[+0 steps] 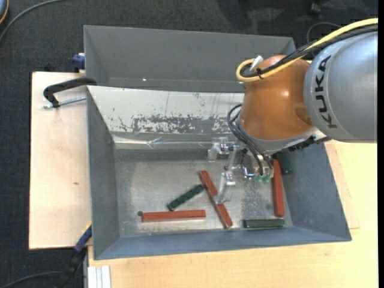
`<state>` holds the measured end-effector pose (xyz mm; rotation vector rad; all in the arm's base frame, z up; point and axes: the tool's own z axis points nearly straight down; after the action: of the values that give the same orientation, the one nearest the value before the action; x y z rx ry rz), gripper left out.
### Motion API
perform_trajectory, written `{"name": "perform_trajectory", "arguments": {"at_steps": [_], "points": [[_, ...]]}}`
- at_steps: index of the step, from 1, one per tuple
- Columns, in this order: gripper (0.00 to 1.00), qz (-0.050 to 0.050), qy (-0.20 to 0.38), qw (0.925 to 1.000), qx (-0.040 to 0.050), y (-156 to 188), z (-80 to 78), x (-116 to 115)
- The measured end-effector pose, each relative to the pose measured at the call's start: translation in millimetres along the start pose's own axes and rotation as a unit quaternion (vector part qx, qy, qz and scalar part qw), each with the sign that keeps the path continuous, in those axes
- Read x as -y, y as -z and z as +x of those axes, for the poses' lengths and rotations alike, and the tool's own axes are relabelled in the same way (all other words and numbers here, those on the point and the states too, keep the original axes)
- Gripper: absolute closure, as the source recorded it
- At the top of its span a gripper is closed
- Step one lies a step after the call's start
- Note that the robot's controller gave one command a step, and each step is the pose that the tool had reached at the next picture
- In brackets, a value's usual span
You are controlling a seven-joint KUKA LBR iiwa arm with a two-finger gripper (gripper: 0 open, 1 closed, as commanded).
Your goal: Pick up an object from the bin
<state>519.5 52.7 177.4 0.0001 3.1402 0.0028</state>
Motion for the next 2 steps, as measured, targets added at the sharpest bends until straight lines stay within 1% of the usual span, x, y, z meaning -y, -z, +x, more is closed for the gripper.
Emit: {"name": "perform_trajectory", "arguments": {"at_steps": [1, 2], "points": [[0.0, 0.0, -0.102, 0.9948, -0.0032, -106, -21.6, -57], [0.0, 0.0, 0.045, 0.999, -0.0012, -104, 14.1, -85]]}}
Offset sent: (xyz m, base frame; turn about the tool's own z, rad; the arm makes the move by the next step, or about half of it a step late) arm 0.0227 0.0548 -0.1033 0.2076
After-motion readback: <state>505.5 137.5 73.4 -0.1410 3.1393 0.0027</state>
